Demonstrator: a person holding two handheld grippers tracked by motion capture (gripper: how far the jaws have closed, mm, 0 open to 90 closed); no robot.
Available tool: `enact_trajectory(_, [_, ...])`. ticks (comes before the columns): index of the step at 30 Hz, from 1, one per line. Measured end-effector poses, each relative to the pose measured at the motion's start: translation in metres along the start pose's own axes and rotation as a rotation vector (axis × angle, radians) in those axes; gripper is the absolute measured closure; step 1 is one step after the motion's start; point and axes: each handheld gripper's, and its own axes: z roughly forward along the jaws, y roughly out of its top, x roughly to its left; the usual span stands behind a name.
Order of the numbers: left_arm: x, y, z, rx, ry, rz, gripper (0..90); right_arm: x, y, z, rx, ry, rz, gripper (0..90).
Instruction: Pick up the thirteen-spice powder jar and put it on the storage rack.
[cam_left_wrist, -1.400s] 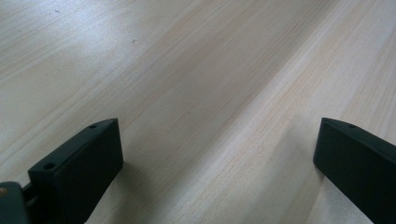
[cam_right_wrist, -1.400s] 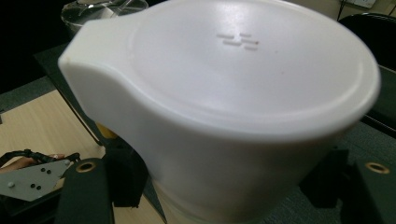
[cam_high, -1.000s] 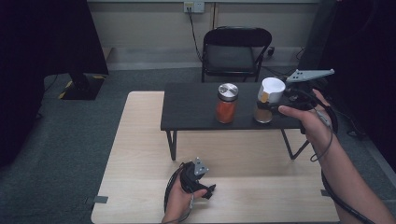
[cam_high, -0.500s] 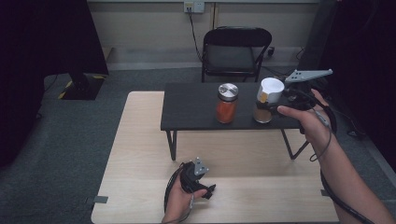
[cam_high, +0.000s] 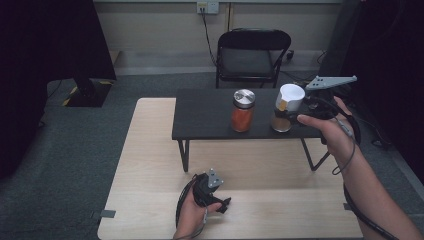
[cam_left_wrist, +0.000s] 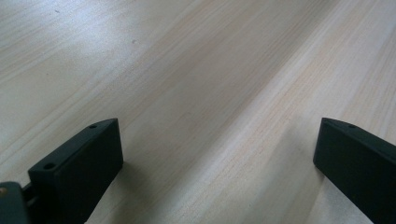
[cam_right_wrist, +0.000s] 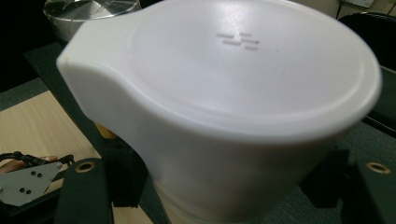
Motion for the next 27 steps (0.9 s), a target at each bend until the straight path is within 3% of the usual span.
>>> enact_trajectory(8, [0.0000, 0.0000, 0.0000, 0.000, 0.000, 0.000, 0.8, 0.0010, 0.0013, 0.0000, 0.008, 0.000, -0.016, 27.6])
enact_trajectory(27, [0.0000, 0.0000, 0.0000, 0.000, 0.000, 0.000, 0.8, 0.0071, 0.0034, -0.0049, 0.033, -0.019, -0.010, 10.9])
